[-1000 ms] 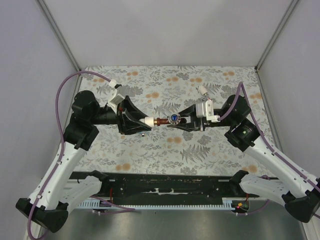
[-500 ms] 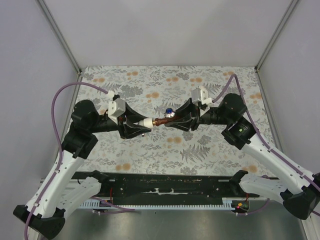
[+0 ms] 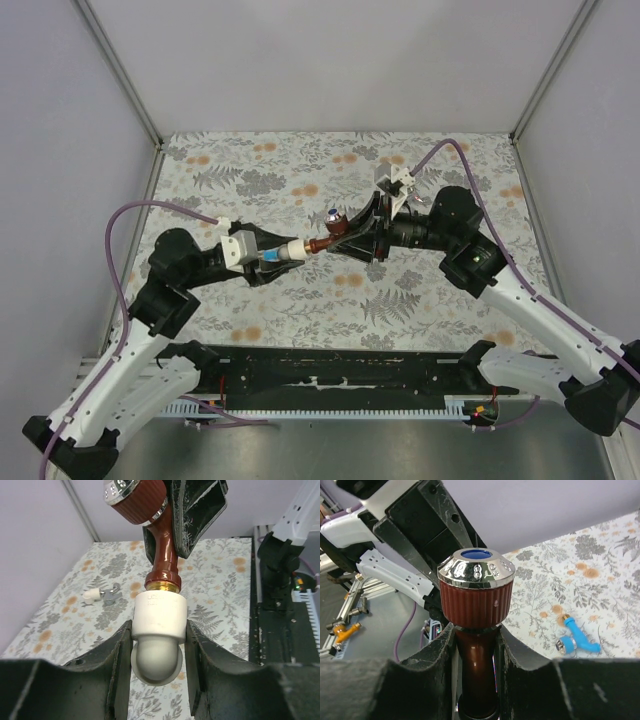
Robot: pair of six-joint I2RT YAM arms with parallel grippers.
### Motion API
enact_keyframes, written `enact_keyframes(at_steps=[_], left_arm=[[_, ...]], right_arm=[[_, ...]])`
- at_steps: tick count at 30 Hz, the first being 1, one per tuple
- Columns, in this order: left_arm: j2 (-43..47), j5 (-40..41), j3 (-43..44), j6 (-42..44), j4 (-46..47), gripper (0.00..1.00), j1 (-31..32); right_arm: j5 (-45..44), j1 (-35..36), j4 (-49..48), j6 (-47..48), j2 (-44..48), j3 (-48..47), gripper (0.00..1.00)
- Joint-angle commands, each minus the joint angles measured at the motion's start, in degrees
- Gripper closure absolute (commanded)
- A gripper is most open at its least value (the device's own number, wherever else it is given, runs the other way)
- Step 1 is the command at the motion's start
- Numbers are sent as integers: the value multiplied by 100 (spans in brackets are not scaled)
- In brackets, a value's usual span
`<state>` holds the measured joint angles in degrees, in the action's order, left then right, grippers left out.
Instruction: Install the water faucets
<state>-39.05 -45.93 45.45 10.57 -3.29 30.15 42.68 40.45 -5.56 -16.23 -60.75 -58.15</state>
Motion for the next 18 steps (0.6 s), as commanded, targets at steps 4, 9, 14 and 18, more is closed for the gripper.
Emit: enact_keyframes(at_steps=[4,9,14,18], left_arm=[[213,1700,-229,1526,733,98,763],[363,2579,-765,2036,1575,98,1107],[205,3642,-1082,2861,2121,98,1580],[-59,4320,-1521,3766,2893,98,2151]], right_arm=[[-743,86,802,-1337,-174,-276,100],[-1138,78,1048,-2190,-288,-302,100],[-1858,86,1531,-2946,-455,-346,100],[-2245,86,1637,-3719,-630,-215,100]])
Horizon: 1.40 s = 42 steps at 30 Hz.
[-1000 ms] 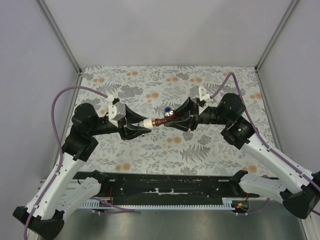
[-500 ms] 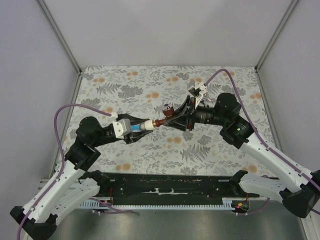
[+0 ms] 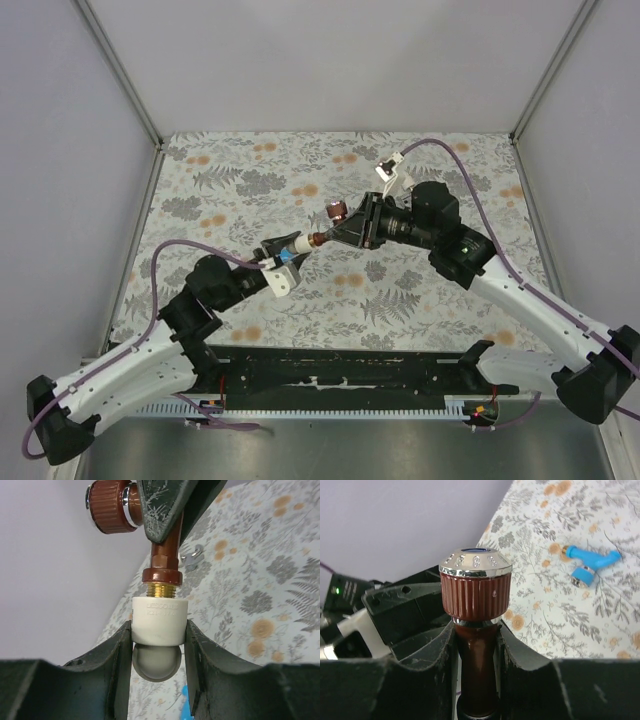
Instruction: Install the water faucets
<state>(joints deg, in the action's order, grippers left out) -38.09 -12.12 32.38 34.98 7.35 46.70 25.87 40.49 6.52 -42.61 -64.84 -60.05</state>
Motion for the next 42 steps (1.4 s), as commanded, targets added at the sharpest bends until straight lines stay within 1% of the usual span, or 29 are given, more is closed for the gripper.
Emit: enact_keyframes(at_steps=[1,6,7,9,13,20,25,28,30,32,34,37,39,42], left_arm=[[-225,1096,-302,1492,2127,98,603],[-620,1852,-706,2248,3515,98,1051],[-717,1975,-750,2493,3640,98,1122],[-866,2204,-768,2593,3816,98,1262],[-1008,2416,-856,2663,4028,98,1368],[-981,2556,-953,2444,3967,98,1377],[-955,2715,-1146,2215,4072,98,1368],[-964,2846,-1173,2040,4090,98,1377],[-955,2882,-1173,1978,4055,98,1377],[-964,2899,-1190,1890,4055,98,1360],[-955,2900,-1225,1854,4037,98,1368],[-955,2926,-1234,1837,4002,98,1360],[-946,2943,-1234,1819,3967,98,1368],[-920,2943,-1225,1784,3870,98,1360]], right_arm=[[-591,91,420,-1283,-292,2,100],[-670,82,490,-2188,-529,134,100],[-758,82,534,-2338,-573,169,100],[-907,82,595,-2680,-600,239,100],[-1223,91,762,-3130,-583,336,100],[-1611,91,859,-3385,-363,363,100],[-1795,91,921,-3412,-214,240,86],[-1831,91,991,-3421,-179,222,75],[-1840,82,991,-3412,-161,222,74],[-1875,91,991,-3429,-134,231,70],[-1910,91,982,-3429,-82,231,68],[-1954,82,1026,-3429,-20,231,60],[-1963,91,1079,-3429,-20,231,57],[-1998,91,1079,-3421,-20,231,57]])
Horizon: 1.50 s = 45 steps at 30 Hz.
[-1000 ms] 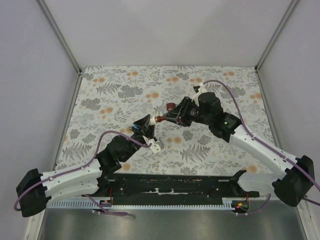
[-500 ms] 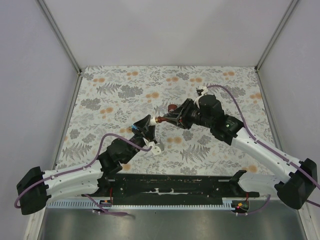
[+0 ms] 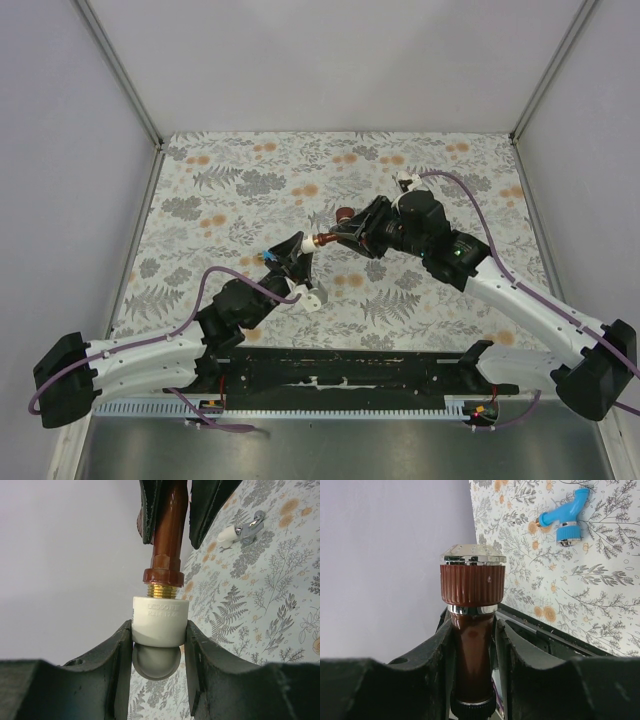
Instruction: Install the water faucets
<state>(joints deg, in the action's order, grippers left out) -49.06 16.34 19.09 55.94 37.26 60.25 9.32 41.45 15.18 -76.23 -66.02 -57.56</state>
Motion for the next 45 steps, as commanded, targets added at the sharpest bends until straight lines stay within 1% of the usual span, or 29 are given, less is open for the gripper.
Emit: enact_keyframes(at_steps=[1,4,6,8,10,13,16,18,20,23,25,27,29,30,32,33,35,36,41,44,45], left_arm=[[186,98,112,-321,854,98,4],[221,106,121,-408,784,98,-22],[230,106,139,-461,722,98,-57],[230,115,139,-540,722,98,-101],[230,133,156,-610,713,98,-145],[247,142,200,-795,608,98,-241],[291,46,340,-1137,213,98,-382],[327,-34,384,-1366,63,98,-452],[370,-104,446,-1524,-156,98,-479],[432,-96,402,-1613,-192,98,-488],[458,-87,385,-1622,-184,98,-496],[476,-52,350,-1543,-131,98,-496],[459,18,254,-1333,61,98,-488],[441,71,183,-1192,280,98,-479],[388,255,43,-780,667,98,-427],[362,308,7,-604,800,98,-400],[318,405,-54,-209,993,98,-286],[257,484,-124,185,1151,98,-138],[169,651,-169,821,1118,98,92],[186,704,-169,839,1100,98,84],[221,695,-186,805,1091,98,84]], right_arm=[[-378,-6,231,-59,98,-27,57],[-422,-14,249,-50,116,-53,55],[-422,-14,249,28,133,-71,56],[-466,-6,249,64,168,-62,61],[-545,-6,257,134,203,-36,71],[-633,-14,284,231,273,-36,80],[-721,-6,336,433,326,-97,84],[-809,-6,363,608,388,-124,90],[-897,-6,450,749,440,-176,92],[-897,-14,547,934,441,-282,92],[-871,-6,591,960,397,-326,88],[-836,-6,591,934,371,-335,85],[-809,-14,609,786,344,-309,86],[-809,-14,609,680,335,-274,89],[-783,-14,591,434,274,-256,98],[-757,-6,618,355,230,-247,100],[-686,-6,662,135,99,-264,100],[-616,-6,740,-74,11,-299,100],[-651,3,881,-533,-51,-326,100],[-616,-14,943,-516,-52,-414,93],[-633,3,952,-499,-34,-405,87]])
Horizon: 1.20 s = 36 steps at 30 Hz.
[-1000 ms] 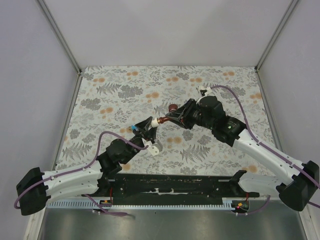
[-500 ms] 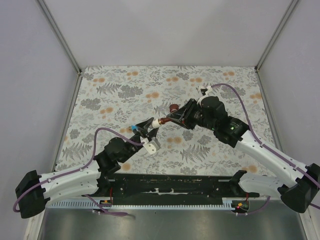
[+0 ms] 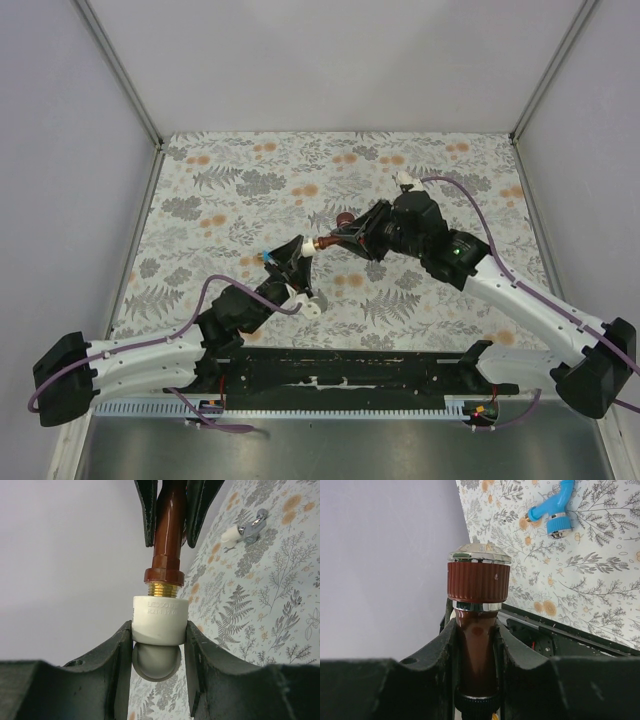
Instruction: Install the water faucets
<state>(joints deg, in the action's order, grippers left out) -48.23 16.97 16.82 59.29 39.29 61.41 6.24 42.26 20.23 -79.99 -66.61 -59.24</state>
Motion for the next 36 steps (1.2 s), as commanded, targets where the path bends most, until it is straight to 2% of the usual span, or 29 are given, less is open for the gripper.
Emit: enact_keyframes(at_steps=[1,2,4,13,16,18,21,22,25,32,36], left_arm=[[156,632,41,400,862,98,-32],[191,667,41,278,870,98,-32],[270,728,58,-39,844,98,-58],[525,299,436,-1576,-78,98,-717],[630,-70,708,-2217,-718,98,-998],[753,-464,945,-2744,-1271,98,-1218],[911,-1368,1253,-3667,-2037,98,-1727],[946,-1642,1332,-3896,-2213,98,-1859],[1043,-2363,1473,-4328,-2591,98,-2036],[1096,-3901,1886,-5111,-3085,98,-2150],[1105,-4482,2079,-5401,-3155,98,-2151]], right_arm=[[-395,-78,447,-96,77,-237,79],[-474,-95,438,-61,130,-228,70],[-589,-86,429,87,279,-193,61],[-1283,-104,429,1133,868,-202,31],[-1607,-113,377,2079,1149,-158,28],[-1609,-113,-69,3307,1421,0,27],[-987,-122,-651,5485,1843,211,19],[-689,-122,-713,6024,1940,255,15],[51,-121,-573,7353,2055,273,13],[1642,-200,-441,9104,2108,335,14],[2231,-323,129,9755,2091,81,13]])
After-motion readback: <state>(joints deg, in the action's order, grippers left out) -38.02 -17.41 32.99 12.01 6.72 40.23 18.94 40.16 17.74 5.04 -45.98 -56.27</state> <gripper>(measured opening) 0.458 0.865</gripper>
